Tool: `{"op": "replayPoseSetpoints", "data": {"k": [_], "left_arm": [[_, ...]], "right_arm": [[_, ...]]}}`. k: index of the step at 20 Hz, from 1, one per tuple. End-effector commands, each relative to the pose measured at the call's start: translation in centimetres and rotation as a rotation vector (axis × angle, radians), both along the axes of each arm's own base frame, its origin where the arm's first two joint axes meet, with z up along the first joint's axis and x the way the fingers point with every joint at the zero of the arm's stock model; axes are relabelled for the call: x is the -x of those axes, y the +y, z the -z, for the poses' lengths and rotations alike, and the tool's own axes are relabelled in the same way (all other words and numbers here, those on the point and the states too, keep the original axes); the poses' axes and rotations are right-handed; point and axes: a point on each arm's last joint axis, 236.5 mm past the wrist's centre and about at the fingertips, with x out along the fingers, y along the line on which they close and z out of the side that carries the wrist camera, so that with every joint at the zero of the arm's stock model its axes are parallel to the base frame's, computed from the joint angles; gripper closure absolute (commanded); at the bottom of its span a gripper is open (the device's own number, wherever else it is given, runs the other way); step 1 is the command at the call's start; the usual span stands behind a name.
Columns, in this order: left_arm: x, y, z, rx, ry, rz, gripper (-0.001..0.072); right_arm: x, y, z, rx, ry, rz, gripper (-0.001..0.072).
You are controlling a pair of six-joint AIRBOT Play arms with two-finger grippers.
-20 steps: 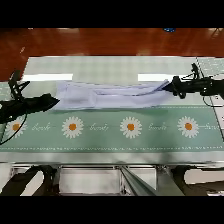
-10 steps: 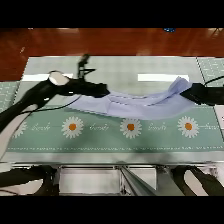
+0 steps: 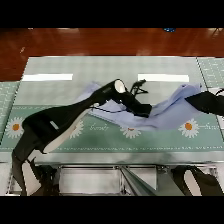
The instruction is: Fold the shirts.
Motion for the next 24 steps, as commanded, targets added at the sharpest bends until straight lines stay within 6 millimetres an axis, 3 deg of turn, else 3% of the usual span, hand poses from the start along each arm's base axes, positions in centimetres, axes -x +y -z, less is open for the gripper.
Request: {"op": "replayPoseSetpoints", "data": {"k": [1, 3, 4, 6, 9, 11, 14, 15, 17, 20, 24], "left_arm": [[3.1, -2.0, 0.6, -0.010, 0.035, 0.060, 0.0692], [0.8, -0.9, -0.3, 0.002, 0.023, 0.017, 0.0692], [-1.4, 0.1, -1.5, 0.027, -0.019, -0.001, 0.0692], [-5.9, 3.8, -4.5, 0.057, -0.063, -0.056, 0.0692], [-11.8, 12.6, -8.6, 0.048, -0.146, -0.214, 0.0692], [-12.9, 19.8, -11.0, 0.029, -0.214, -0.309, 0.0692], [-12.0, 29.8, -13.3, 0.006, -0.321, -0.499, 0.0692], [-11.1, 33.1, -13.5, -0.007, -0.352, -0.584, 0.0692], [-8.1, 37.7, -13.3, -0.031, -0.372, -0.698, 0.0692], [-4.0, 40.6, -12.6, -0.044, -0.388, -0.795, 0.0692], [-1.9, 40.6, -12.5, -0.041, -0.410, -0.807, 0.0692]], "right_arm": [[0.3, 0.3, -0.3, -0.005, -0.009, -0.003, 0.0683], [0.3, 0.5, -0.5, -0.014, -0.011, -0.006, 0.0683], [0.2, 0.7, -0.6, -0.024, -0.014, -0.009, 0.0683], [0.0, 1.9, -1.0, -0.048, -0.023, -0.026, 0.0683], [-1.7, 6.1, -1.3, -0.113, -0.047, -0.090, 0.0683], [-3.9, 10.2, -1.6, -0.146, -0.068, -0.154, 0.0683], [-8.2, 18.1, -0.9, -0.178, -0.068, -0.262, 0.0683], [-9.4, 20.8, -0.1, -0.188, -0.052, -0.293, 0.0683], [-12.0, 26.4, 2.6, -0.227, 0.001, -0.335, 0.0683], [-14.3, 32.7, 7.5, -0.269, 0.097, -0.378, 0.0683], [-14.5, 37.4, 12.6, -0.285, 0.196, -0.428, 0.0683]]}}
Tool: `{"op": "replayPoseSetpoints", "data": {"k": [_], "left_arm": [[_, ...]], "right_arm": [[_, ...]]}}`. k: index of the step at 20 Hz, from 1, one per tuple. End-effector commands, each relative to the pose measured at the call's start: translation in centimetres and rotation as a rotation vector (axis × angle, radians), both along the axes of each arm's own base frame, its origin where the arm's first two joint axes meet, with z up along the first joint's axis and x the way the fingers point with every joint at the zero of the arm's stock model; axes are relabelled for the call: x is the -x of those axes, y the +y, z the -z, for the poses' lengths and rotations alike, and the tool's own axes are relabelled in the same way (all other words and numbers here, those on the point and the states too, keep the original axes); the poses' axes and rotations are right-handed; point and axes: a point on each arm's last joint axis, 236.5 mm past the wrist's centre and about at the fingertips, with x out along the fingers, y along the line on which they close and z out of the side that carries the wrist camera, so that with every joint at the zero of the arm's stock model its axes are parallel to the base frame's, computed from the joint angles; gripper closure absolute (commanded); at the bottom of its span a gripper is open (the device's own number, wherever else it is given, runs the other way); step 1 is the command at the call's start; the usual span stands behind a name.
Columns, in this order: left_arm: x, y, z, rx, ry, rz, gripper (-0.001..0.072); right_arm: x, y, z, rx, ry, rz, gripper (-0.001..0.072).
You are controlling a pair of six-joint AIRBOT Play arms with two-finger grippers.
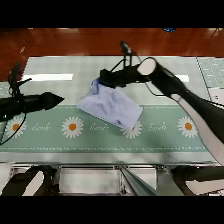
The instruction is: Fold the shirts.
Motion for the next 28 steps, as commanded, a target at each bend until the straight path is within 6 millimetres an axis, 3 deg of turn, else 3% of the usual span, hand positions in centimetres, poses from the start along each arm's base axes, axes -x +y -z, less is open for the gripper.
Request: {"op": "replayPoseSetpoints", "data": {"k": [1, 2, 4, 6, 8, 10, 12, 14, 15, 16, 17, 19, 21, 24, 28], "left_arm": [[1.9, 0.8, 0.7, -0.007, -0.012, -0.031, 0.0692], [1.8, 0.8, 0.8, -0.006, -0.008, -0.032, 0.0691], [1.8, 0.8, 1.0, -0.005, -0.001, -0.032, 0.0692], [1.3, 1.1, 1.0, -0.009, -0.013, -0.050, 0.0692], [-0.1, 2.3, 0.6, -0.022, -0.049, -0.107, 0.0691], [-0.7, 3.3, -0.1, -0.025, -0.064, -0.138, 0.0691], [-0.4, 3.6, -0.3, -0.015, -0.049, -0.133, 0.0691], [0.5, 3.0, 0.0, -0.006, -0.019, -0.101, 0.0691], [0.8, 2.6, 0.1, -0.001, -0.008, -0.082, 0.0691], [1.1, 2.4, 0.2, 0.002, 0.002, -0.070, 0.0691], [1.3, 2.3, 0.2, 0.005, 0.009, -0.062, 0.0691], [1.5, 2.1, 0.3, 0.007, 0.015, -0.054, 0.0692], [1.5, 2.1, 0.3, 0.007, 0.015, -0.054, 0.0691], [1.6, 2.1, 0.3, 0.007, 0.016, -0.054, 0.0691], [1.6, 2.1, 0.3, 0.007, 0.017, -0.054, 0.0692]], "right_arm": [[-0.1, 4.6, 4.7, -0.008, 0.075, -0.041, 0.0683], [0.1, 5.0, 5.6, -0.007, 0.096, -0.042, 0.0664], [1.5, 5.3, 6.6, -0.011, 0.160, -0.073, 0.0288], [3.8, 4.7, 6.8, 0.011, 0.228, -0.156, 0.0302], [4.4, 1.5, 5.0, 0.057, 0.241, -0.217, 0.0302], [2.6, -5.2, 1.4, 0.202, 0.136, -0.178, 0.0303], [0.7, -15.4, -2.6, 0.456, 0.017, -0.015, 0.0303], [0.6, -26.6, -6.0, 0.690, -0.073, 0.274, 0.0303], [1.8, -31.1, -6.5, 0.751, -0.092, 0.408, 0.0302], [3.4, -33.8, -5.7, 0.747, -0.080, 0.499, 0.0302], [5.5, -35.4, -3.5, 0.711, -0.041, 0.561, 0.0301], [10.0, -35.4, 2.8, 0.569, 0.108, 0.619, 0.0301], [13.1, -32.4, 7.9, 0.360, 0.244, 0.619, 0.0301], [14.0, -27.1, 10.6, 0.090, 0.320, 0.566, 0.0300], [13.2, -22.0, 12.5, -0.053, 0.413, 0.458, 0.0299]]}}
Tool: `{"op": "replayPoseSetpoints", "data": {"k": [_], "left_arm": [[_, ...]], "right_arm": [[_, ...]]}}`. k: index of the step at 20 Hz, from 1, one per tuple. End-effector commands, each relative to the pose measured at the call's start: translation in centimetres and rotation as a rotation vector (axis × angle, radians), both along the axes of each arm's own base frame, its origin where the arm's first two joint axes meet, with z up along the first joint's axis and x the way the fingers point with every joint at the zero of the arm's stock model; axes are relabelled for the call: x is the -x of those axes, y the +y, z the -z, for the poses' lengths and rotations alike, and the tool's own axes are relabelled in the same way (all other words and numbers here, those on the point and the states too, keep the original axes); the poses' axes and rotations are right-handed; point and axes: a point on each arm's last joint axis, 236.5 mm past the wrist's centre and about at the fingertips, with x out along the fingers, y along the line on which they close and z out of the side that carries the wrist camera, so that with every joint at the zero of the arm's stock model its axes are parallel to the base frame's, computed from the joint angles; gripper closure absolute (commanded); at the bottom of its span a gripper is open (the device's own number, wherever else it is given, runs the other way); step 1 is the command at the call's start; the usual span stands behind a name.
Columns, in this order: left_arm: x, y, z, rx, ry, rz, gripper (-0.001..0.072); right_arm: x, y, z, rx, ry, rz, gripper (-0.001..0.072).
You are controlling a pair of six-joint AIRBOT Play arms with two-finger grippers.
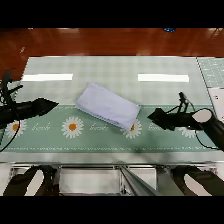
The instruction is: Fold the shirts.
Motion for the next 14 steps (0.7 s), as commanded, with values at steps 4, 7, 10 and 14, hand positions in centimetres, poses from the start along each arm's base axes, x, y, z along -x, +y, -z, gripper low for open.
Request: {"op": "replayPoseSetpoints", "data": {"k": [4, 7, 10, 14], "left_arm": [[0.1, 0.0, 0.0, 0.002, 0.003, 0.002, 0.0691], [0.1, 0.0, 0.0, 0.001, 0.003, 0.002, 0.0691], [0.1, 0.0, 0.0, 0.001, 0.003, 0.002, 0.0691], [0.1, 0.0, 0.0, 0.001, 0.003, 0.002, 0.0691]], "right_arm": [[-2.6, 7.3, 2.4, -0.249, 0.045, -0.048, 0.0299], [-3.3, 10.5, 3.3, -0.257, 0.075, -0.129, 0.0301], [-4.3, 13.8, 2.6, -0.274, 0.053, -0.209, 0.0483], [-9.1, 17.1, -4.6, -0.293, -0.183, -0.361, 0.0683]]}}
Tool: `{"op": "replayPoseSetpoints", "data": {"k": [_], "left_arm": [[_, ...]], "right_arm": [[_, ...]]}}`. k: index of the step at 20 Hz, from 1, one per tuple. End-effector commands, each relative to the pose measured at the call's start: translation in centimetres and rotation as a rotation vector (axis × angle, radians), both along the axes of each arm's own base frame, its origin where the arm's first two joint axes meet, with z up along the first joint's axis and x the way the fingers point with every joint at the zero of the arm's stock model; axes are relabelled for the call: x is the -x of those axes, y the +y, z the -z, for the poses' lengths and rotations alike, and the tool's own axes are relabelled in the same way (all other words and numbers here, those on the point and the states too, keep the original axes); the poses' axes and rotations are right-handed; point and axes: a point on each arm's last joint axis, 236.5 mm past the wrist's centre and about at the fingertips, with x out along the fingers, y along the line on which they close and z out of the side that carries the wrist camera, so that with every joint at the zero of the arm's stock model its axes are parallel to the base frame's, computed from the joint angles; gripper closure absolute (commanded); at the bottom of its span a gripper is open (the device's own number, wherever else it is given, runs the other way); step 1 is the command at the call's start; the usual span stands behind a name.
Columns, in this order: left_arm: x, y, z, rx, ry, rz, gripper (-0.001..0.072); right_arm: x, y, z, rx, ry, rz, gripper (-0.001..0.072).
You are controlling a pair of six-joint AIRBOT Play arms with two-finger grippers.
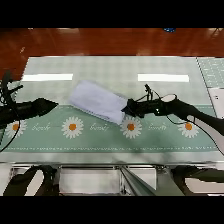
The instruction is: Fold the shirts.
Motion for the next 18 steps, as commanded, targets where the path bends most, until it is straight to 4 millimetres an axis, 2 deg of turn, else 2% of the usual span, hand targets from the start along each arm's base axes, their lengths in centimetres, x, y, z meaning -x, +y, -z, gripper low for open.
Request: {"op": "replayPoseSetpoints", "data": {"k": [1, 4, 7, 9, 12, 16, 18], "left_arm": [[-0.1, 0.1, 0.0, -0.001, -0.001, -0.002, 0.0691], [-1.0, 1.3, 0.6, -0.049, -0.027, -0.044, 0.0692], [-0.7, 1.2, 1.5, -0.040, 0.002, -0.040, 0.0691], [-0.3, 1.0, 1.8, -0.035, 0.018, -0.029, 0.0691], [-0.2, 0.9, 2.1, -0.033, 0.023, -0.030, 0.0692], [0.0, 0.7, 1.9, -0.024, 0.028, -0.021, 0.0691], [-0.1, 0.7, 1.9, -0.023, 0.024, -0.024, 0.0691]], "right_arm": [[-4.3, 2.8, -6.2, -0.024, -0.189, -0.080, 0.0683], [-9.6, 2.2, -13.4, 0.068, -0.374, -0.081, 0.0683], [-13.7, -0.8, -20.0, 0.166, -0.488, -0.057, 0.0683], [-15.6, -4.7, -24.3, 0.203, -0.538, 0.001, 0.0683], [-16.2, -11.4, -28.5, 0.233, -0.544, 0.065, 0.0683], [-14.8, -22.0, -31.8, 0.247, -0.499, 0.218, 0.0683], [-13.3, -27.7, -33.1, 0.275, -0.480, 0.321, 0.0683]]}}
